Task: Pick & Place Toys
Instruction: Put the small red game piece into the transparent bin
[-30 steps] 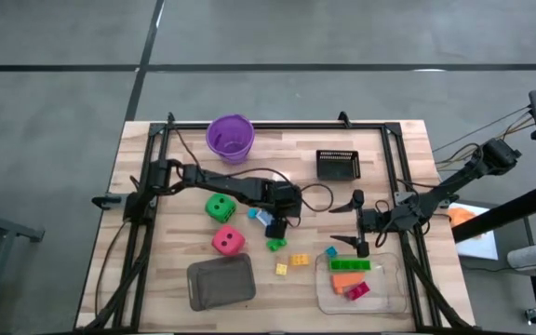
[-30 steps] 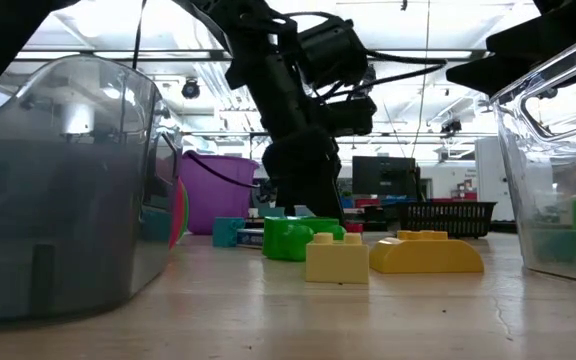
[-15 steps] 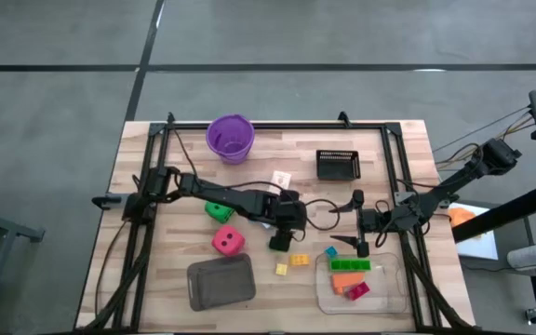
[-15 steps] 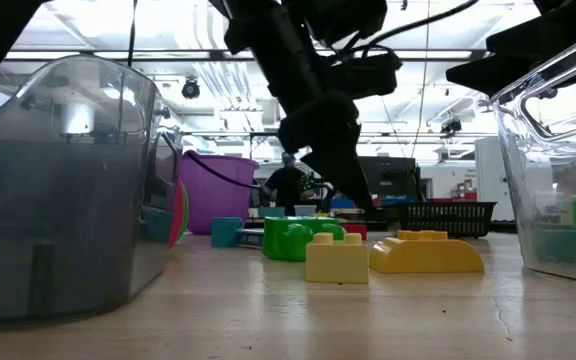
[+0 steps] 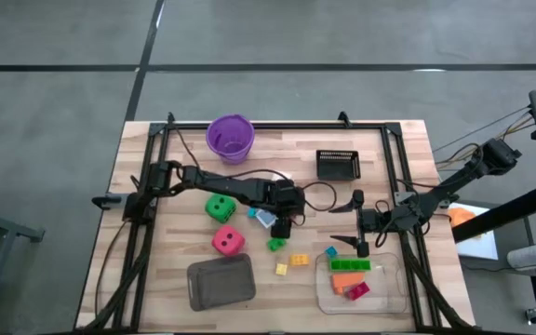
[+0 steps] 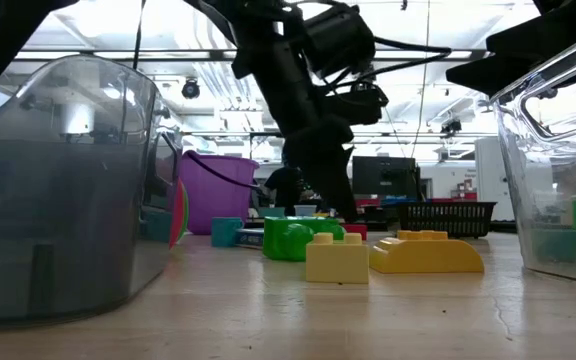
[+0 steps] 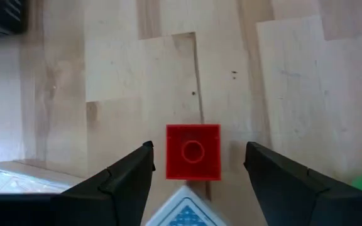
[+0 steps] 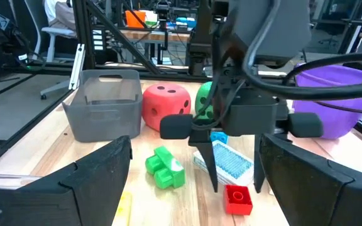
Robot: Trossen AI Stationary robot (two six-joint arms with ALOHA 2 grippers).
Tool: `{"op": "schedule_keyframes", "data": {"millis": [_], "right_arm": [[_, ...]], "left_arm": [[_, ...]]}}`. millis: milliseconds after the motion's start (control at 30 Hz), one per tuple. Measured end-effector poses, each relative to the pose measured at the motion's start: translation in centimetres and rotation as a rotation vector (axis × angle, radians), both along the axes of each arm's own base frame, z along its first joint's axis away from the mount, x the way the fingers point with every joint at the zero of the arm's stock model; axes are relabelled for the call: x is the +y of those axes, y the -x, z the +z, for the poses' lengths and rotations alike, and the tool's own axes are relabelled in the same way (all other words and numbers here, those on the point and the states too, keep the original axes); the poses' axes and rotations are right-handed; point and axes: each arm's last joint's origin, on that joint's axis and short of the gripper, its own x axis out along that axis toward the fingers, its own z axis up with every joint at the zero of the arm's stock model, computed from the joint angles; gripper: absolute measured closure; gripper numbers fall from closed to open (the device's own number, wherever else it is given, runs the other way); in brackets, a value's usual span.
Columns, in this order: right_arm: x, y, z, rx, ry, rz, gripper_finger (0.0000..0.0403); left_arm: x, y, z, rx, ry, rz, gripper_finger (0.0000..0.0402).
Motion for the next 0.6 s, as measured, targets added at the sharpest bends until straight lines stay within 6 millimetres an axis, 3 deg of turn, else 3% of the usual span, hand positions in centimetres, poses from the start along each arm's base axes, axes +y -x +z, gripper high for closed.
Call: {"op": "schedule_keyframes", "data": {"millis": [400,600], "right_arm": [[0.0,0.0,0.0,0.000,0.000,0.000,0.0057],[0.0,0.0,0.1,-0.001,0.000,0.000,0.0057]], "left_arm": [[0.2,0.1,-0.4,0.001,0.008,-0.002,0.0150],[0.4,-0.5,-2.7,0.025,0.012,0.006,0.0150]]}}
